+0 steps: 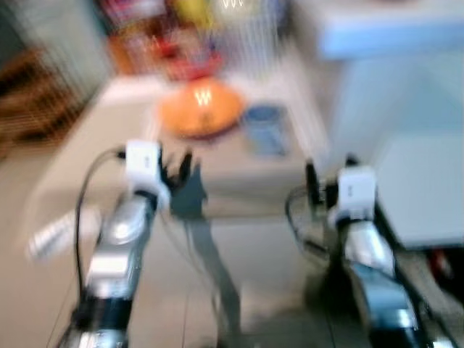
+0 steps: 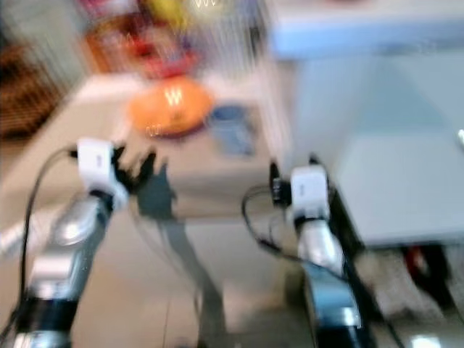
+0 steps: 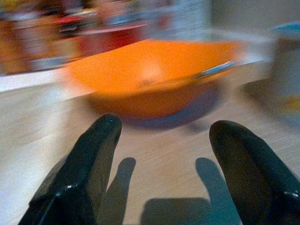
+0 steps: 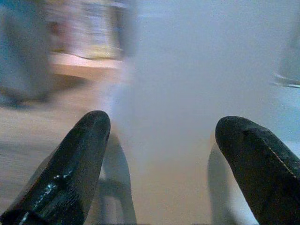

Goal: Setting the table

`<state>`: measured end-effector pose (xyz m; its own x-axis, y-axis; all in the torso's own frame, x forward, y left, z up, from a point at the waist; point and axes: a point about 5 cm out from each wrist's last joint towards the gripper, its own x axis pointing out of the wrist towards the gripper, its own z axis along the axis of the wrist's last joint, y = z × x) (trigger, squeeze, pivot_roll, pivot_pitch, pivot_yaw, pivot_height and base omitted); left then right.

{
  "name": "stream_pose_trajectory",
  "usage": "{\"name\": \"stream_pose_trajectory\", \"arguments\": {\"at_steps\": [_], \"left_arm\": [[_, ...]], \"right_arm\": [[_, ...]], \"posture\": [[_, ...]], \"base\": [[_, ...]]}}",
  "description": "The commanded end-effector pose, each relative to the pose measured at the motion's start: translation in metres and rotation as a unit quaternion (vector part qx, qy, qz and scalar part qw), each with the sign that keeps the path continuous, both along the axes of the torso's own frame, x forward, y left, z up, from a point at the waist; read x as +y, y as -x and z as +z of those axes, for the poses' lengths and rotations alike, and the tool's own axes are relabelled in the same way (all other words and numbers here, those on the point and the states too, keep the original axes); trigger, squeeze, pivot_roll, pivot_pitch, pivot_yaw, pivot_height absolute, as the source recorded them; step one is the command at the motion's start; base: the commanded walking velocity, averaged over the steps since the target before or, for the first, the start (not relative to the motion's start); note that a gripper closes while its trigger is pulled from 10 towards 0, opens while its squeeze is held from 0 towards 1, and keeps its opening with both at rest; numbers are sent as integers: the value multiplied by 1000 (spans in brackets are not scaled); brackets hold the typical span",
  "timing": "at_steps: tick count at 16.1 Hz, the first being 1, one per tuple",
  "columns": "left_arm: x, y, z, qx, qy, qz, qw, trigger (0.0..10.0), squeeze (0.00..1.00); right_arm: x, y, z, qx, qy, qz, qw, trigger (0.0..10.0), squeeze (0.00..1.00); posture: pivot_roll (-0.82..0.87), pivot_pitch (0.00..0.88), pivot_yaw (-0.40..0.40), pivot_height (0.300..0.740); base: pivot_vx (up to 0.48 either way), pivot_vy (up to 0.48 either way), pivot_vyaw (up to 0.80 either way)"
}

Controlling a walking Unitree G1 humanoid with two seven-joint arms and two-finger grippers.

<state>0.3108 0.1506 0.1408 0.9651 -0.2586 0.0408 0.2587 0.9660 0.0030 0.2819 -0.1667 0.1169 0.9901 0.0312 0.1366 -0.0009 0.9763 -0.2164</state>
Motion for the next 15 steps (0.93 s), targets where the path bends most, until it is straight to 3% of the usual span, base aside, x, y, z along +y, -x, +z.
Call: {"name": "stream_pose_trajectory", "arguments": {"at_steps": [1, 5, 9, 12, 15], "left_arm": [[-1, 1, 3, -6, -3, -5, 1000, 10000, 0], [-3, 1, 2, -4, -1, -7, 1000, 10000, 0], [-4, -1, 3, -5, -1, -10, 1000, 10000, 0], [1, 6, 5, -3, -6, -8, 1000, 10000, 0], [8, 14, 7, 1, -17, -3, 1000, 10000, 0]], "right_arm": [[3, -1, 1, 0, -6, 9, 1000, 10000, 0], [7, -4, 5, -3, -12, 21, 1000, 10000, 0], [15, -17, 12, -5, -18, 43, 999, 10000, 0], [19, -32, 17, -7, -26, 48, 998, 10000, 0], [35, -39, 12, 12, -48, 81, 996, 10000, 0]], "posture": [[-165, 0, 97, 740], [-169, 0, 99, 740], [-155, 0, 96, 740], [-105, 0, 105, 740], [-53, 0, 109, 740]], "base": [[0, 0, 0], [0, 0, 0], [0, 0, 0], [0, 0, 0], [0, 0, 0]]}}
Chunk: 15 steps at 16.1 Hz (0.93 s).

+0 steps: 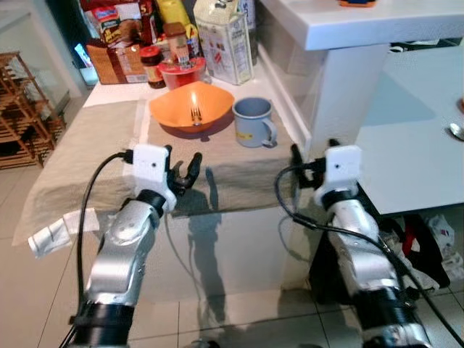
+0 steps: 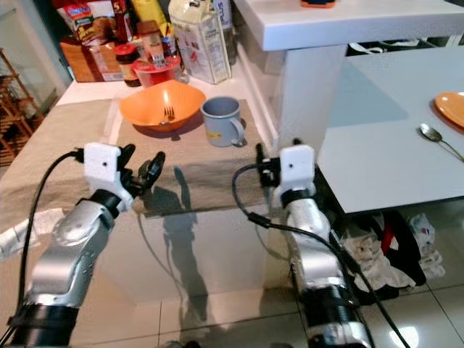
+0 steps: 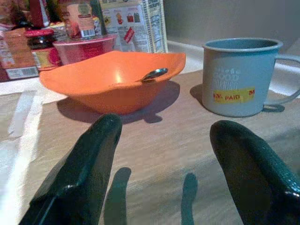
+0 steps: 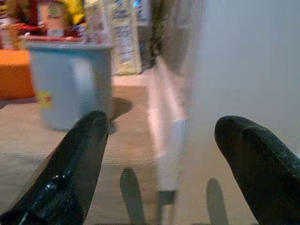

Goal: Setting the table

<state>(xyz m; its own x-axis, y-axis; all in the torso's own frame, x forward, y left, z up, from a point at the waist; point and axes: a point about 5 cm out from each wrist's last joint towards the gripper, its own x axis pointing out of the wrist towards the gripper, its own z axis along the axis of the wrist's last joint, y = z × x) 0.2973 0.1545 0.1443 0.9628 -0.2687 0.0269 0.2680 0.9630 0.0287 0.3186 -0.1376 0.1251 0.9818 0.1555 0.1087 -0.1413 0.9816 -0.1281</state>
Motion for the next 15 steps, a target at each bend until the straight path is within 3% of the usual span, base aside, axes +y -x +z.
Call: {"name": "stream_pose_trajectory", "arguments": {"at_steps": [1, 5, 15], "left_arm": [[6, 3, 3, -1, -7, 3, 1000, 10000, 0], [13, 11, 4, 6, -11, 15, 1000, 10000, 0], [9, 14, 7, 13, -11, 7, 1000, 10000, 0]], "right_arm": [[11, -4, 3, -3, -8, 24, 1000, 10000, 0], [23, -7, 8, -4, -17, 40, 999, 10000, 0], [25, -29, 5, 4, -9, 20, 1000, 10000, 0]], "posture": [[-45, 0, 108, 740], [-28, 0, 100, 740], [1, 12, 116, 740]], "base": [[0, 0, 0], [0, 0, 0], [0, 0, 0]]}}
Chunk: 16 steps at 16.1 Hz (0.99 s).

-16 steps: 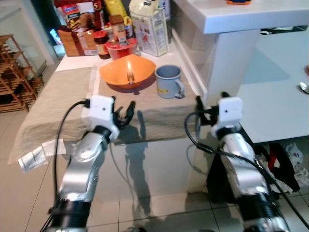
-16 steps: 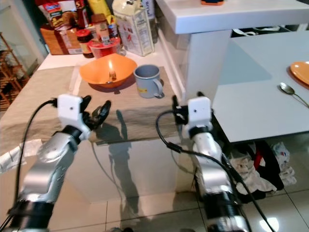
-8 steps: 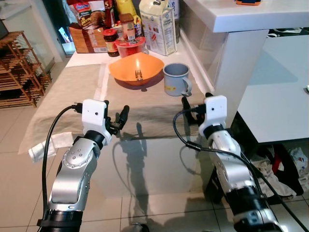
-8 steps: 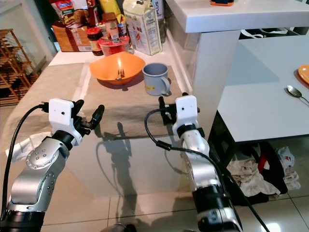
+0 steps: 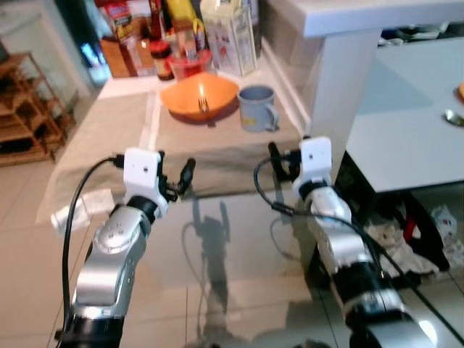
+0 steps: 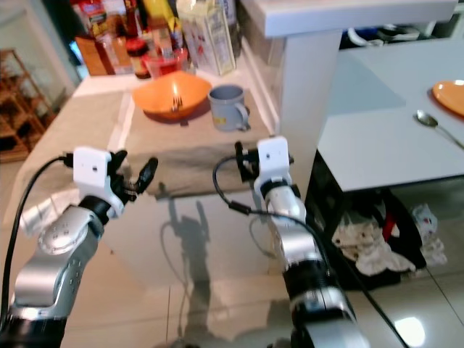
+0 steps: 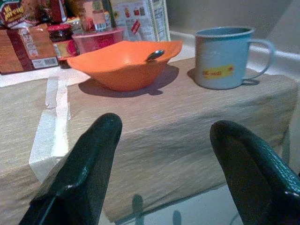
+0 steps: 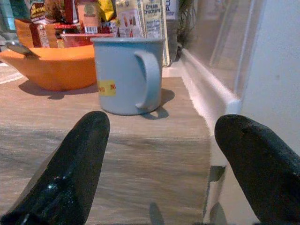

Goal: Setting the table

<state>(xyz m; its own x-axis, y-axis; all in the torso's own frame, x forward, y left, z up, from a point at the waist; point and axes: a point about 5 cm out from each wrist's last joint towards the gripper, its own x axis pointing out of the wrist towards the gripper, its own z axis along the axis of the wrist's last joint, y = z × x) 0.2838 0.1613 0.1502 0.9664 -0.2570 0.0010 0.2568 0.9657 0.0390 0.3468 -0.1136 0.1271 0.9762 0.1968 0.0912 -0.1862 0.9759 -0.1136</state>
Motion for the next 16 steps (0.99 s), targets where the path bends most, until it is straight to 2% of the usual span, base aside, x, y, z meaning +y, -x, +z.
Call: {"name": "stream_pose_trajectory", "arguments": {"at_steps": [1, 8, 11, 13, 15, 16], "left_arm": [[1, 3, 1, 3, -4, -1, 1000, 10000, 0], [-3, 5, 3, 4, -6, -4, 1000, 10000, 0], [-9, 2, 4, -1, -1, -9, 1000, 10000, 0], [-13, -2, 2, -1, 1, -18, 1000, 10000, 0], [-4, -3, -3, 5, 13, 9, 1000, 10000, 0], [5, 1, -7, 11, 19, 25, 999, 10000, 0]], "right_arm": [[1, -7, 6, -9, -3, -5, 1000, 10000, 0], [0, -24, 19, -22, 2, -13, 1000, 10000, 0], [-2, -18, 14, -32, 8, -9, 999, 10000, 0], [-11, -12, 19, -62, 14, -33, 997, 10000, 0], [-23, 5, 26, -99, 20, -58, 993, 10000, 0], [-30, 18, 21, -93, 19, -66, 993, 10000, 0]], "posture": [[7, 13, 118, 740], [16, 15, 105, 740], [-12, 0, 98, 740], [-42, 0, 91, 740], [-62, 0, 87, 740], [-89, 0, 87, 740]], "base": [[0, 0, 0], [0, 0, 0], [0, 0, 0], [0, 0, 0], [0, 0, 0], [0, 0, 0]]}}
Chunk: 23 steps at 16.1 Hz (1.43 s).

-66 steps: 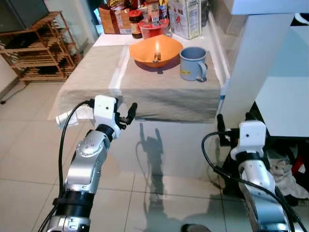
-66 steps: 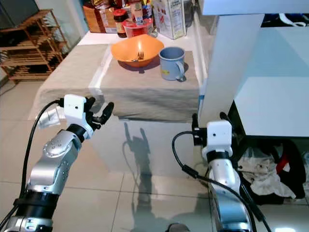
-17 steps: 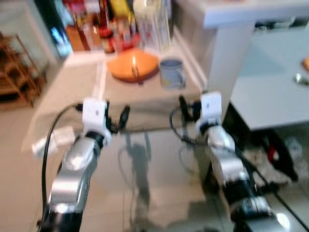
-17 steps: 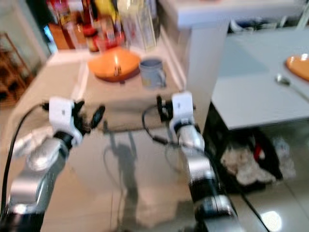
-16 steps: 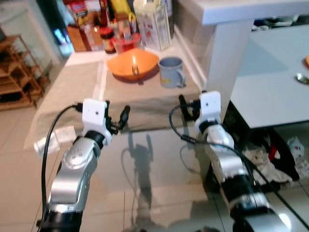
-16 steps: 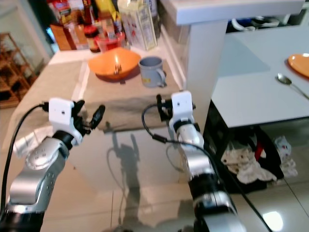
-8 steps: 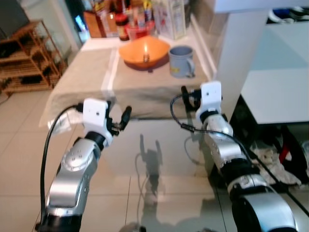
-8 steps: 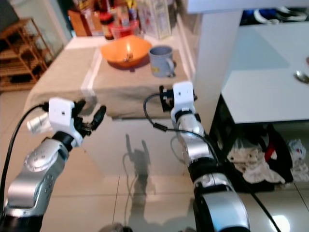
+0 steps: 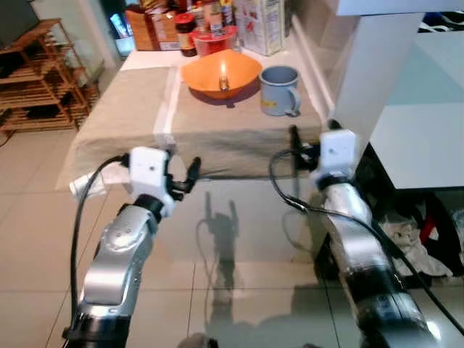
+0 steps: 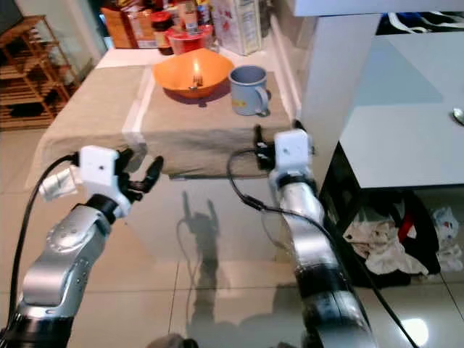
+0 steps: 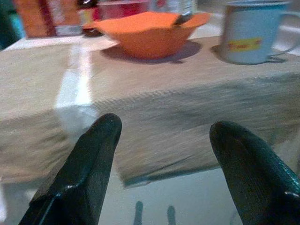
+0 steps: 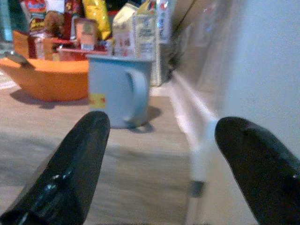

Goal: Setting the table

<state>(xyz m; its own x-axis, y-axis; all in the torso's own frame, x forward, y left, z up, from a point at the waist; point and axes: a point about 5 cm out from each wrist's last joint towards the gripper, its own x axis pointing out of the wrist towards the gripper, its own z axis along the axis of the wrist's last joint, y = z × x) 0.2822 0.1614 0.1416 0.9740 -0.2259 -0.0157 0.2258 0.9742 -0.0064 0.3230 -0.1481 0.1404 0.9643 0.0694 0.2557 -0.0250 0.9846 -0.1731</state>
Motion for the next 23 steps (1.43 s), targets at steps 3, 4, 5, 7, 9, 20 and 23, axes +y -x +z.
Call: {"name": "stream_pose_trajectory", "arguments": {"at_steps": [3, 4, 5, 7, 9, 20, 23], "left_arm": [[25, 16, -14, 28, -2, 41, 999, 10000, 0], [25, 19, -17, 32, -3, 41, 999, 10000, 0], [25, 19, -17, 32, -3, 41, 999, 10000, 0], [3, 13, -1, -18, -3, 7, 1000, 10000, 0], [0, 9, 3, -28, 1, 9, 1000, 10000, 0], [-2, 7, 9, -47, 0, 24, 999, 10000, 0], [-2, 5, 9, -48, 2, 27, 998, 10000, 0]], "right_arm": [[-15, 41, -11, 21, 14, -10, 1000, 10000, 0], [-20, 60, -18, 39, 14, -17, 999, 10000, 0], [-20, 60, -18, 39, 14, -17, 999, 10000, 0], [-14, 78, -20, 56, 27, -7, 998, 10000, 0], [-13, 75, -18, 61, 24, -7, 998, 10000, 0], [-2, 50, -8, 59, 28, 30, 997, 10000, 0], [2, 46, -8, 61, 26, 43, 997, 10000, 0]], "posture": [[-131, 0, 95, 740], [-146, 0, 95, 740], [-146, 0, 95, 740], [-168, 0, 105, 740], [-163, 0, 106, 740], [-113, 0, 86, 740], [-106, 0, 81, 740]], "base": [[0, 0, 0], [0, 0, 0], [0, 0, 0], [0, 0, 0], [428, 0, 0], [360, 222, 0], [0, 0, 0]]}}
